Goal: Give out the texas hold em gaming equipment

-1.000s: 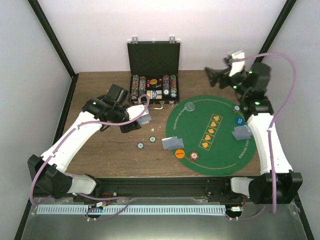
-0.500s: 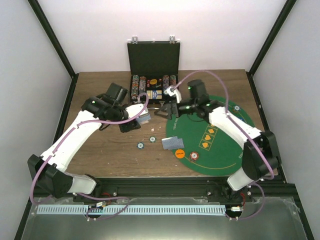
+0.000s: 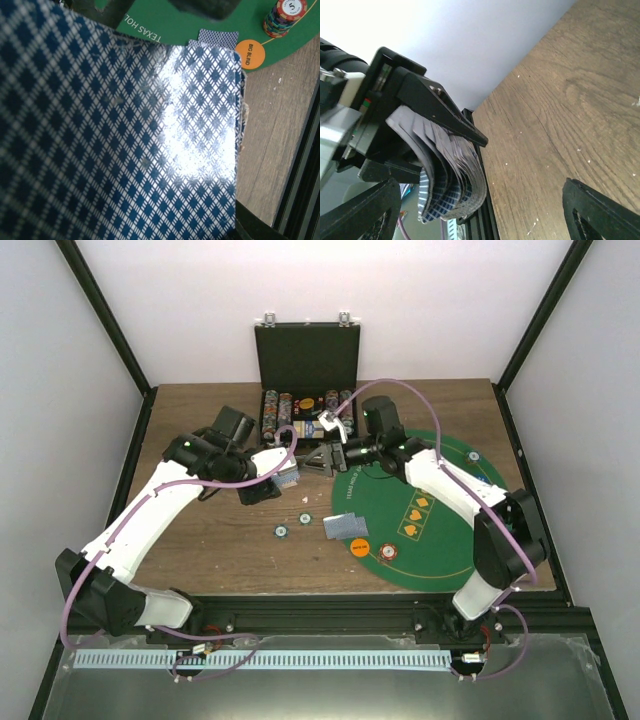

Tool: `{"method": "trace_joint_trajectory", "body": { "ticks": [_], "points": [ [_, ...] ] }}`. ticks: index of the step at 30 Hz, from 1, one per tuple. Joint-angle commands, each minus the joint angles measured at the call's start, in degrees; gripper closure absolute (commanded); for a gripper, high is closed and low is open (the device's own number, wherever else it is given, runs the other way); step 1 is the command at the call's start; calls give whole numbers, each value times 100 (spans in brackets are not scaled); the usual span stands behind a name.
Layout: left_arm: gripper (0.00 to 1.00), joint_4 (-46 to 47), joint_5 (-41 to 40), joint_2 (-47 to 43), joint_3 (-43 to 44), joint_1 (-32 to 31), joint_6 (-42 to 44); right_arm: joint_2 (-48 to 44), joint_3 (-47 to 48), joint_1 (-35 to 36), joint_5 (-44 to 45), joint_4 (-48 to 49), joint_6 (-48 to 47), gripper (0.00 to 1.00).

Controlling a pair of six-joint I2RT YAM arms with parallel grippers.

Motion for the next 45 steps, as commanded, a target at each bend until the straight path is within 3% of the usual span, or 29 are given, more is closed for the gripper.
{"method": "trace_joint_trajectory", "body": {
  "ticks": [1,7,13,25,31,39,45],
  "points": [
    [57,33,38,20,39,25,-53,37,453,46,-40,-115,-152,11],
    [57,22,51,34,72,25,-66,276,543,197,85,439,151,11],
    [58,27,68,51,91,25,-93,637,882,425,94,407,83,12],
    [61,116,-18,-3,-31,86,-101,314,1024,379,955,-855,-615,41],
    [61,124,-19,-37,-53,106,-93,261,1220,369,953,-1201,-738,53],
    [61,168,-54,-33,-109,113,-93,182,1414,369,976,-1639,-927,79],
    [61,170,-54,-50,-115,113,-84,157,1511,368,1041,-1843,-989,76]
  ]
}}
